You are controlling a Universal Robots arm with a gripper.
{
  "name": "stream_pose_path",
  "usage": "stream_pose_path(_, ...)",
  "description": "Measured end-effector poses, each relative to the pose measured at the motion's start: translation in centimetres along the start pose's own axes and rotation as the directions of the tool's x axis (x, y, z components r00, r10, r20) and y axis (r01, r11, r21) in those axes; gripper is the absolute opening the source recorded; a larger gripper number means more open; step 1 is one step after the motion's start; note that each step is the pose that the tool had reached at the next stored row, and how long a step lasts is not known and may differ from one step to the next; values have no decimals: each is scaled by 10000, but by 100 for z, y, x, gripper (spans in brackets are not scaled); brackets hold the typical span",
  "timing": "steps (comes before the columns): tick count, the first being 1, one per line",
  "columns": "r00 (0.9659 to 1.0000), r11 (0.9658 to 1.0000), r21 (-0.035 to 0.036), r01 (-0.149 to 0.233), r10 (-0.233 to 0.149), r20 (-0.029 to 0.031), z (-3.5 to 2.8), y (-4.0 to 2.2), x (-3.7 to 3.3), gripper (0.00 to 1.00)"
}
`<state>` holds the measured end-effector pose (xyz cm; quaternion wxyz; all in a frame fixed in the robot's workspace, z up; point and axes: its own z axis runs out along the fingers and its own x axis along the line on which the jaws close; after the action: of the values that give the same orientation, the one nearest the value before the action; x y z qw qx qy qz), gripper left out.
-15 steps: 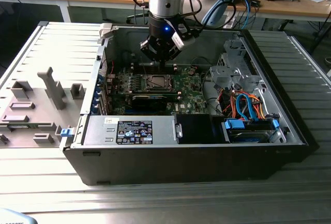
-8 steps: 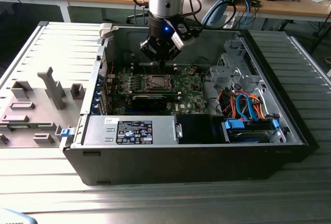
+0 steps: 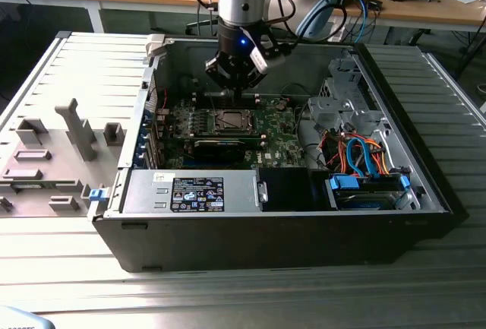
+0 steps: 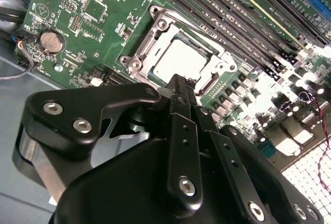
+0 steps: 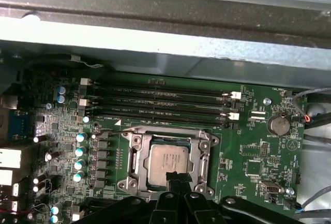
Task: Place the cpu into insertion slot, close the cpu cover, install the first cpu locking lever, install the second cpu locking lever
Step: 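Install the first cpu locking lever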
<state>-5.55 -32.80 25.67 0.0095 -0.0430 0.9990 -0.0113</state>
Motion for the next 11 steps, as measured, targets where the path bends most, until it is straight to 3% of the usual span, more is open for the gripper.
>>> stream_pose_path(5, 10000, 10000, 0, -89, 89, 0, -51, -1, -1, 11)
stream_pose_path(11, 10000, 10000, 2, -94, 94, -2, -52, -1, 1, 11)
